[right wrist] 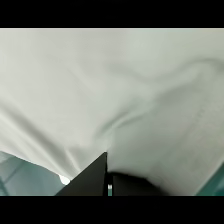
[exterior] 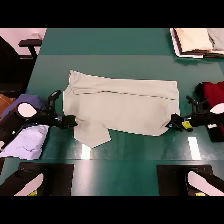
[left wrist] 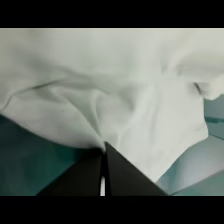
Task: Fold the shirts.
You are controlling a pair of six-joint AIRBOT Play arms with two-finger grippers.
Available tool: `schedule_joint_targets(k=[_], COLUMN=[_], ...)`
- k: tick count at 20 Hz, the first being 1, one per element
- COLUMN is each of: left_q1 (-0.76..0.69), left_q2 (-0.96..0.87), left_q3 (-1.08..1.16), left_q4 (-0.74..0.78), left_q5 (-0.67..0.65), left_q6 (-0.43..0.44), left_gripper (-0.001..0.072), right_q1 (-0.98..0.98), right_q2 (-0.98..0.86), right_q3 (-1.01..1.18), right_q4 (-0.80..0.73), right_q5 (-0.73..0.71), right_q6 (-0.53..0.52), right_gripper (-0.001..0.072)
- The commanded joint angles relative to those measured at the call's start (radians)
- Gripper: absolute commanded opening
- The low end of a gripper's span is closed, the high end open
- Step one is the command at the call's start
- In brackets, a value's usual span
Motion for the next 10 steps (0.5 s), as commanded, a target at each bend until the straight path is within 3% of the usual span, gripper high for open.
schedule_joint_targets(k=[1,3,7,10], left_q1=[0.0,0.0,0.0,0.0], left_q2=[0.061,0.159,0.322,0.335], left_q3=[0.0,0.0,0.011,0.069], left_q4=[0.061,0.069,0.054,0.033], left_q5=[-0.097,-0.158,-0.404,-0.409], left_q6=[-0.006,-0.025,-0.058,-0.058], left_gripper=[0.0023,0.0023,0.0023,0.0023], right_q1=[0.039,0.039,0.039,0.04], right_q2=[0.063,0.155,0.333,0.392], right_q3=[0.066,0.083,0.084,0.084], right_q4=[-0.159,-0.271,-0.417,-0.412], right_q5=[0.1,0.201,0.384,0.395], right_q6=[0.036,0.037,0.086,0.131], right_gripper=[0.0022,0.0023,0.0022,0.0021])
